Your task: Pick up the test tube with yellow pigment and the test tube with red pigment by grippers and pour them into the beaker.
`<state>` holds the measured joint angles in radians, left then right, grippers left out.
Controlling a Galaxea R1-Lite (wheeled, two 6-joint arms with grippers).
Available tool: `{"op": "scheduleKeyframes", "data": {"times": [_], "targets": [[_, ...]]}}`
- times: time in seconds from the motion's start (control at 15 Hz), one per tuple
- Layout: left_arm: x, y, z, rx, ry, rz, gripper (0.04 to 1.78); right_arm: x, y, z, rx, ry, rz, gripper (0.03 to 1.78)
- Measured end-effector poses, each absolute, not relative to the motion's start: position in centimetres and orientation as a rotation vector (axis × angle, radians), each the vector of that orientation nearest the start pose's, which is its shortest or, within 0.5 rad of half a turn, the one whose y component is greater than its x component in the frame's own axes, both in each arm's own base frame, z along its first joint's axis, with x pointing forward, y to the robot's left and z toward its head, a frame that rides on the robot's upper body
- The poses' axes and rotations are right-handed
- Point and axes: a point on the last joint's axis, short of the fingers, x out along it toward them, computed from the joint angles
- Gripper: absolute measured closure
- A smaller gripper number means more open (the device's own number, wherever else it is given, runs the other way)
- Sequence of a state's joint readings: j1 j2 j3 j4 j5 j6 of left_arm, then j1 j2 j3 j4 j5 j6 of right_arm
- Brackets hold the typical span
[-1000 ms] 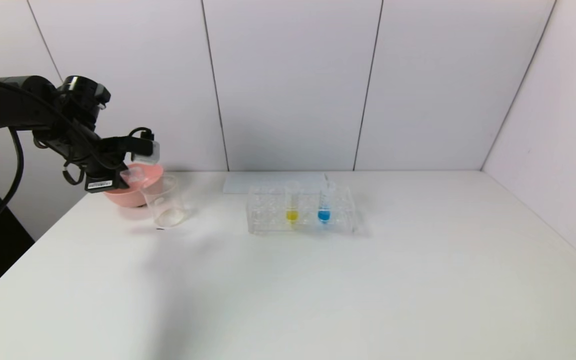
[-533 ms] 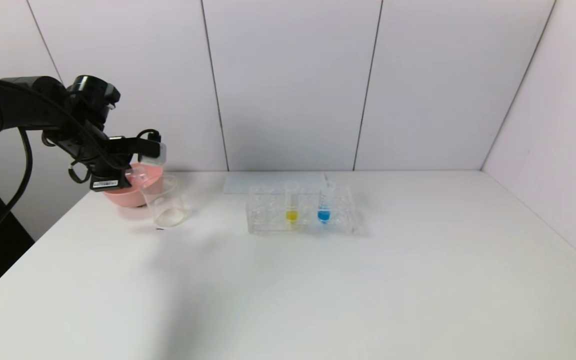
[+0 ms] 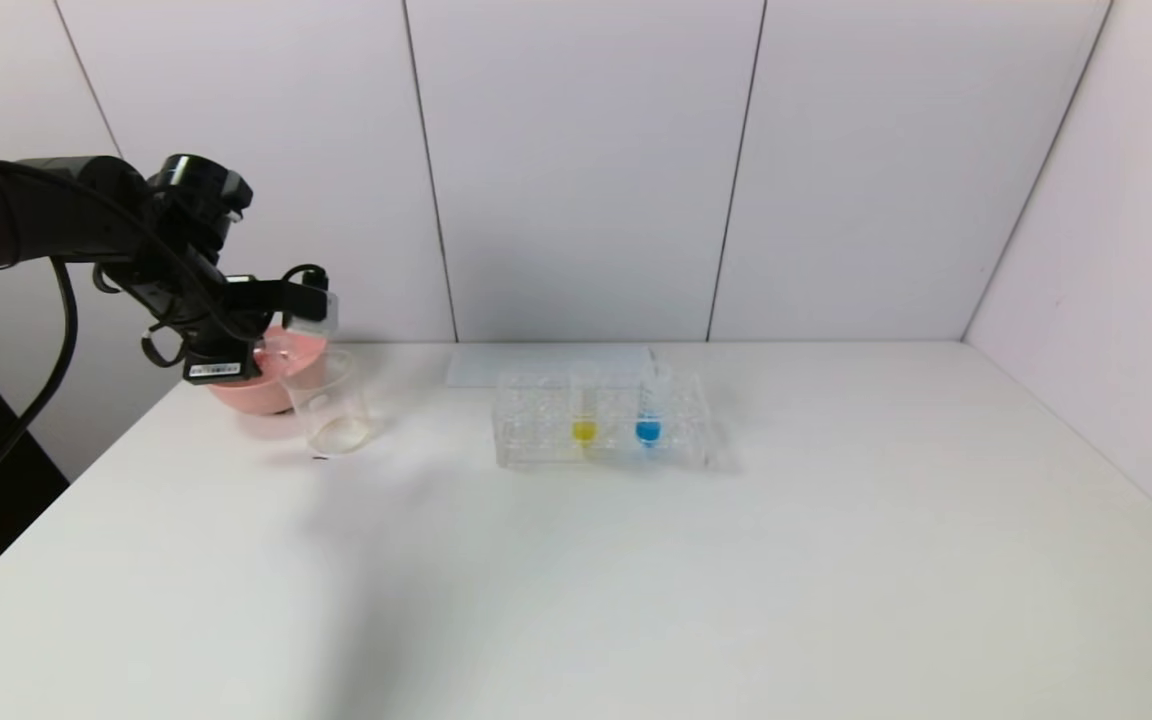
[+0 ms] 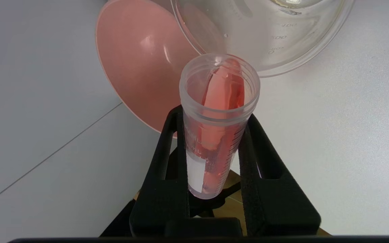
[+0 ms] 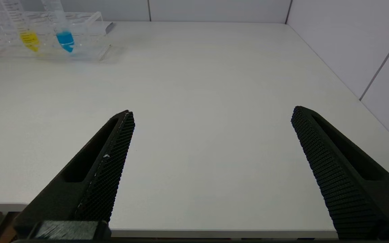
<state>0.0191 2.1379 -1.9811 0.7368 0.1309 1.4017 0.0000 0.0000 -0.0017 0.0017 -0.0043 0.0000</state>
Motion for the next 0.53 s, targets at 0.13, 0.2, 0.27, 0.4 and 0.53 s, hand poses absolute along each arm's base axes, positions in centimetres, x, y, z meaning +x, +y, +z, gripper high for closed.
{"op": "scheduleKeyframes", "data": {"times": [0.13, 0.2, 0.27, 0.4, 0.53], "targets": [[41.03, 0.9, 22.0, 1.351, 0.836, -0.513, 1.38, -2.29, -0.01, 7.58, 0.0, 0.0, -0.004, 0.11], [41.04, 0.9, 21.98, 1.352, 0.836, -0.513, 1.38, -2.29, -0.01, 7.58, 0.0, 0.0, -0.005, 0.11], [41.05, 0.88, 21.99, 1.352, 0.835, -0.513, 1.38, -2.29, -0.01, 7.58, 0.0, 0.0, -0.004, 0.11], [41.05, 0.69, 21.99, 1.355, 0.832, -0.516, 1.38, -2.29, -0.01, 7.58, 0.0, 0.0, -0.005, 0.11], [41.1, 0.51, 21.9, 1.355, 0.831, -0.521, 1.38, -2.29, -0.01, 7.58, 0.0, 0.0, -0.004, 0.11]]}}
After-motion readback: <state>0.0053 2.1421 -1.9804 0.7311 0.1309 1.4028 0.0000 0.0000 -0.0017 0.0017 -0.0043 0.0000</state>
